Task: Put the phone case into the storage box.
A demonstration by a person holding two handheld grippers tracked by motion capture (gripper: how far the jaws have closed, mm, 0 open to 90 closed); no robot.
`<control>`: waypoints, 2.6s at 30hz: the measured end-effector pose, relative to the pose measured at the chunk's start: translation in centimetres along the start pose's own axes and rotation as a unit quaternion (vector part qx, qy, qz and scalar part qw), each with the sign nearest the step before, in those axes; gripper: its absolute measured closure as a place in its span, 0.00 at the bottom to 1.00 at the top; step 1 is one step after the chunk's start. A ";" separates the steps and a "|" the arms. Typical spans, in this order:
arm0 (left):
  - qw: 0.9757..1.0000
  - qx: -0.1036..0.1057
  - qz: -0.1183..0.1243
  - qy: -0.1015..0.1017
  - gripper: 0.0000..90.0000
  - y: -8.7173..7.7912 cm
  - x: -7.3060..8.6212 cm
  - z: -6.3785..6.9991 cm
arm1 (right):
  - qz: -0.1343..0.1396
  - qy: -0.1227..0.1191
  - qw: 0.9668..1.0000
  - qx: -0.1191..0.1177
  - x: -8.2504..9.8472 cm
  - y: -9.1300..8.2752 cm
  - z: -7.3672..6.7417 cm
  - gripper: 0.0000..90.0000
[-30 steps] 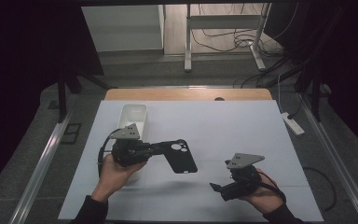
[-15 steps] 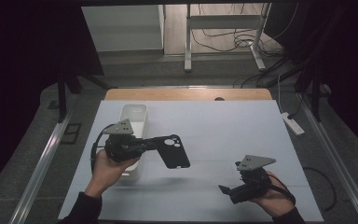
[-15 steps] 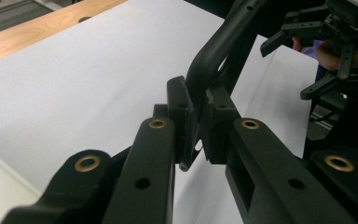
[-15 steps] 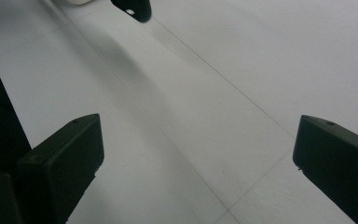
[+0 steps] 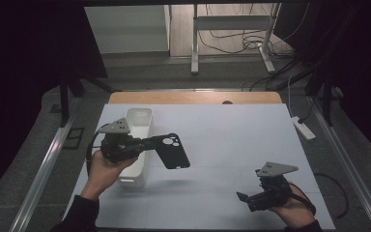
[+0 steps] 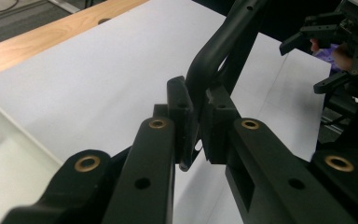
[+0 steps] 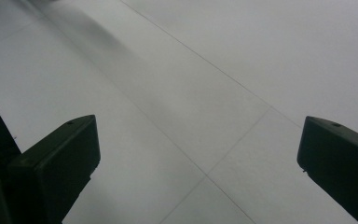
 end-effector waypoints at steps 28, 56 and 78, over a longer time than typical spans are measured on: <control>1.000 -0.021 -0.003 -0.007 0.93 -1.4 -1.2 -2.2 | -0.032 0.070 0.996 0.052 4.0 -2.3 1.6 0.00; 0.997 -0.075 -0.014 -0.012 0.93 -4.3 -3.4 -6.0 | -0.031 0.077 0.995 0.055 4.1 -2.3 1.8 0.00; 0.991 -0.131 -0.021 -0.011 0.93 -7.2 -3.1 -8.9 | -0.035 0.078 0.995 0.054 4.1 -2.3 1.8 0.00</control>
Point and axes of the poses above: each handheld gripper's, and its own axes: y roughly forward along the jaws, x roughly out of its underside, z roughly to its right, the point moved 5 cm from there along y, roughly forward along the jaws, and after that the axes turned 2 degrees about -z, right-handed, at the moved point
